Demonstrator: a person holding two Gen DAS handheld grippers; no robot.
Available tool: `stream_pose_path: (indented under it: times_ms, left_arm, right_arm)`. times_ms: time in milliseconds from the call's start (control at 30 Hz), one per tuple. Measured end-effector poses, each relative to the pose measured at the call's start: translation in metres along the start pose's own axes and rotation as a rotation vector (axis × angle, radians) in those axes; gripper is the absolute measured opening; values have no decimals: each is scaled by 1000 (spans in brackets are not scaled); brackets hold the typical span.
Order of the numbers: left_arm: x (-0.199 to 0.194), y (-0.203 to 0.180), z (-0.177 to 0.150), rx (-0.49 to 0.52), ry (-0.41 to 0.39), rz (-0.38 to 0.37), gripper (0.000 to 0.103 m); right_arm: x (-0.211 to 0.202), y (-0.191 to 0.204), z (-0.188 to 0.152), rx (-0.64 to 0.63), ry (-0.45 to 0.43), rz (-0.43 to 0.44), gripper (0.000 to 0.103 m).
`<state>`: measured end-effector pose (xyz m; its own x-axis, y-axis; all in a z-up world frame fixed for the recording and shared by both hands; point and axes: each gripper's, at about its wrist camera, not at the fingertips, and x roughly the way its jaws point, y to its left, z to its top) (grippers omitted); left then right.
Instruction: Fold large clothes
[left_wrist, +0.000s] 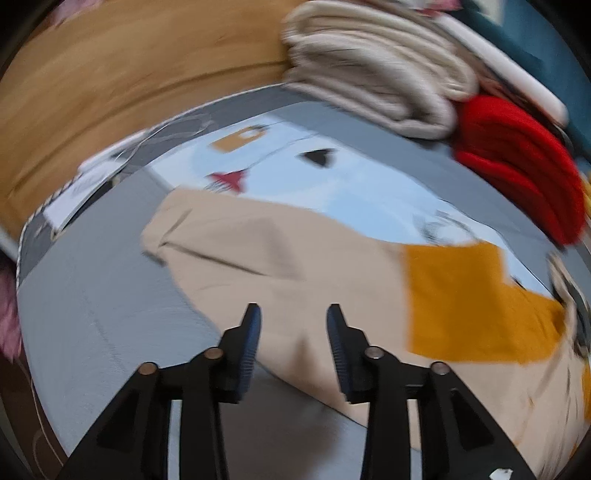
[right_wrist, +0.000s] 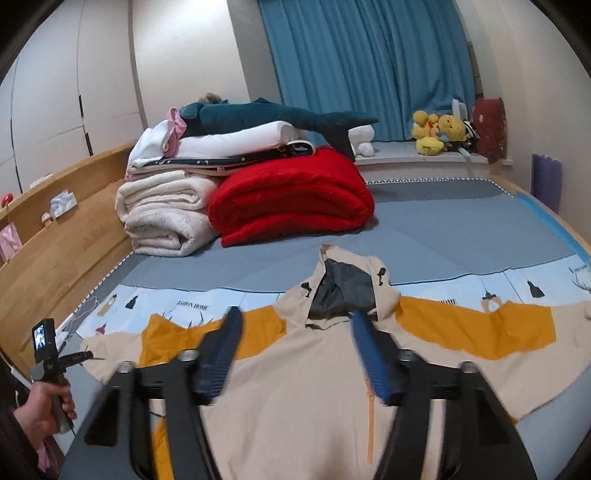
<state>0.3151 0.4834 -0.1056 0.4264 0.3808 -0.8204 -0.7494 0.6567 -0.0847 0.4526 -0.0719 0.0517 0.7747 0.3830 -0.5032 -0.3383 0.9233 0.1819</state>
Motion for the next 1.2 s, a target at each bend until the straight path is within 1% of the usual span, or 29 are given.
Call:
stream_pose_path:
  times_ms: [33, 100, 167, 200, 333, 433, 567, 633, 667, 733, 767, 833, 967, 1000, 1033, 1100, 1167, 1200]
  left_arm:
    - [9, 12, 3, -33, 9, 5, 37]
    - [24, 34, 7, -104, 36, 15, 38]
    - [37, 54, 10, -177, 57, -3, 38]
    - [43, 65, 11, -212, 65, -11, 39]
    - [60, 83, 14, -252, 81, 7, 42]
    - [73, 97, 16, -301, 96, -7, 43]
    - [84, 106, 16, -351, 100, -36, 41]
    - [88, 106, 17, -357, 99, -59, 26]
    - [90, 105, 17, -358, 105, -71, 10]
    - [86, 101, 18, -350, 89, -64, 4]
    - [80, 96, 21, -342, 67, -60, 2]
    - [60, 85, 29, -326, 21, -69, 0]
    - [-8, 43, 46, -293, -96, -127, 0]
    - [-32, 27, 48, -268, -130, -143, 0]
    - [-47, 14, 48, -244, -148, -152, 0]
    - [-90, -21, 44, -176, -184, -185, 0]
    - [-123, -48, 33, -146, -191, -237, 0]
    - [-144, -65, 25, -121, -197, -271, 0]
  right_arm:
    - [5, 1, 0, -2, 9, 17, 68]
    - [13, 1, -1, -11, 26, 20, 68]
    - [22, 1, -4, -24, 30, 27, 68]
    - [27, 2, -6, -39, 37, 45, 68]
    - [44, 11, -16, -134, 85, 50, 68]
    - [55, 14, -26, -162, 141, 65, 68]
    - [63, 16, -35, -190, 166, 79, 68]
    - [65, 16, -38, -193, 180, 82, 68]
    - [66, 14, -39, -190, 187, 79, 68]
    - [67, 12, -38, -184, 189, 68, 68]
    - [68, 11, -38, -182, 193, 60, 68]
    - [68, 6, -37, -176, 203, 43, 68]
    - [63, 2, -32, -200, 204, 10, 67]
    - [62, 1, -31, -208, 204, 3, 67]
    - [59, 0, -29, -214, 202, -1, 65]
    - [54, -3, -25, -208, 202, -4, 53]
    - [48, -6, -22, -189, 197, -6, 29]
    - [44, -9, -20, -175, 194, -10, 25]
